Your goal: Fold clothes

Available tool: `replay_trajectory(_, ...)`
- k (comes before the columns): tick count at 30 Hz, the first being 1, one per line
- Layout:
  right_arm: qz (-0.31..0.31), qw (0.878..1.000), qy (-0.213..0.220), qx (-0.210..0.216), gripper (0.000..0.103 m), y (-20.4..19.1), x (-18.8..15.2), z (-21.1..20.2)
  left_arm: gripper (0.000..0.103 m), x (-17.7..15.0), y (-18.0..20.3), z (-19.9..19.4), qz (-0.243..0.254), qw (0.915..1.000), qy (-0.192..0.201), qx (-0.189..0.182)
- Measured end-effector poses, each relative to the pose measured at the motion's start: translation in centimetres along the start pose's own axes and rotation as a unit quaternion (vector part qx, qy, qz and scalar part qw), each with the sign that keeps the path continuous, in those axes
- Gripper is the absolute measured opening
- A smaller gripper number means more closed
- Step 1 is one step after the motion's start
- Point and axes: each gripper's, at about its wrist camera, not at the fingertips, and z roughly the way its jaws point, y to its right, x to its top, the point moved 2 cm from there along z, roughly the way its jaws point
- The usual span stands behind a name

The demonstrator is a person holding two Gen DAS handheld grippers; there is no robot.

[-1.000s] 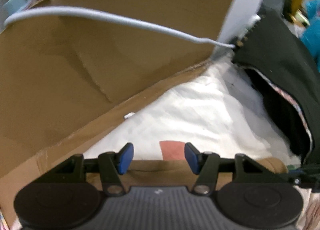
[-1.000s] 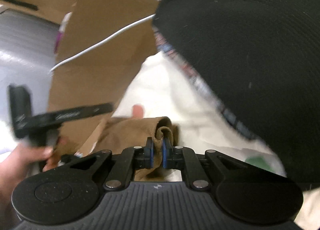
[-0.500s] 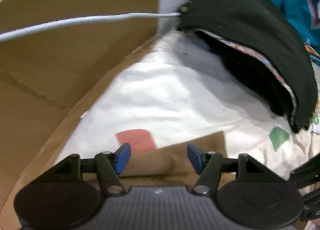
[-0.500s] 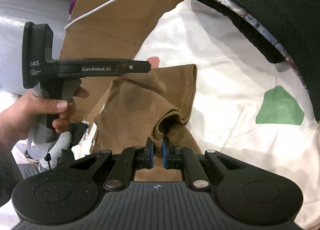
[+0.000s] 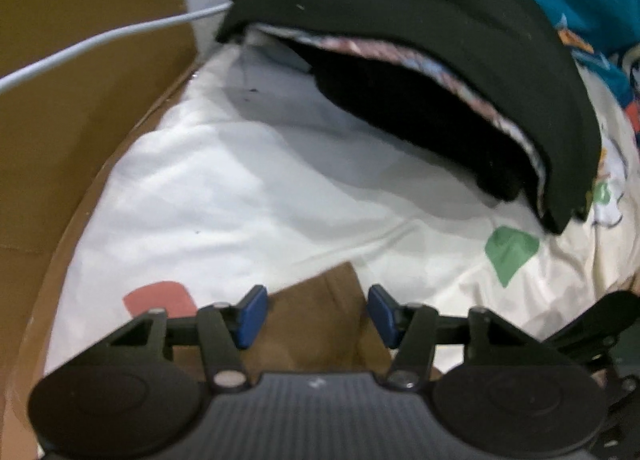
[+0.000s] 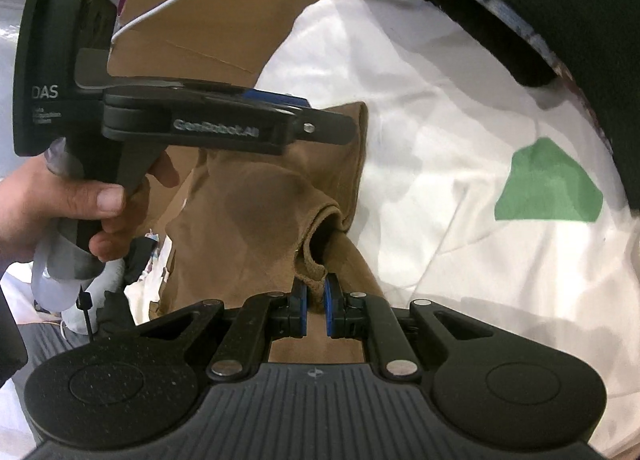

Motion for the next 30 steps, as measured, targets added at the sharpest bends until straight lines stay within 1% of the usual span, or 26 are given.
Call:
replay_trajectory(3, -0.006, 1.000, -0.002, 0.000, 0.007, -0.2, -0.1, 0.0, 0.056, -0.3, 0.9, 0.8, 0.037, 0.9991, -0.007, 0.020)
replay_trajectory(6, -0.006, 1.000, -0.006, -0.002, 0.007, -0.2, -0.3, 0.2, 0.056, -0.4, 2.0, 1.1, 0.070, 0.9968, -0.003, 0.040)
replay_trajectory(7, -0.007, 1.000, -0.008, -0.003, 0.007, -0.2, -0.4, 0.2, 0.052, -0.4, 2.4, 1.1, 0.079, 0.9959, 0.000, 0.045)
replay_trajectory(8, -0.007, 1.000, -0.009, -0.004, 0.007, -0.2, -0.5, 0.3, 0.044, -0.4, 2.5, 1.1, 0.079, 0.9960, 0.004, 0.043)
replay_trajectory(9, -0.008, 1.000, -0.010, -0.005, 0.007, -0.2, -0.6, 0.3, 0.039, -0.4, 2.5, 1.1, 0.073, 0.9965, 0.007, 0.039)
replay_trajectory(10, -0.009, 1.000, -0.011, -0.006, 0.007, -0.2, -0.7, 0.3, 0.025, -0.4, 2.4, 1.0, 0.066, 0.9970, 0.013, 0.038)
replay_trajectory(11, -0.010, 1.000, -0.009, -0.006, 0.007, -0.2, -0.6, 0.2, 0.013, -0.4, 2.3, 0.9, 0.058, 0.9974, 0.019, 0.037)
replay_trajectory(14, -0.012, 1.000, 0.000, -0.009, 0.007, -0.3, -0.4, -0.1, 0.006, -0.6, 2.1, 0.6, 0.049, 0.9976, 0.031, 0.038)
replay_trajectory(15, -0.013, 1.000, 0.004, -0.009, 0.007, -0.3, -0.3, -0.2, 0.005, -0.7, 2.0, 0.4, 0.045, 0.9977, 0.035, 0.037)
replay_trajectory(18, -0.015, 1.000, 0.013, -0.012, 0.007, -0.3, 0.0, -0.6, 0.003, -0.5, 0.5, -1.0, 0.005, 0.9981, 0.056, 0.028)
replay_trajectory(22, -0.017, 0.999, 0.026, -0.015, 0.007, -0.3, 0.4, -1.1, 0.003, 0.3, -1.4, -2.3, -0.030, 0.9959, 0.080, 0.029)
replay_trajectory(26, -0.019, 0.999, 0.038, -0.018, 0.007, -0.3, 0.8, -1.5, 0.003, 1.2, -3.3, -3.6, -0.065, 0.9921, 0.103, 0.030)
replay_trajectory(30, -0.018, 0.998, 0.055, -0.032, 0.007, 0.2, 2.4, -2.0, 0.003, 2.1, -5.2, -5.0, -0.099, 0.9864, 0.127, 0.031)
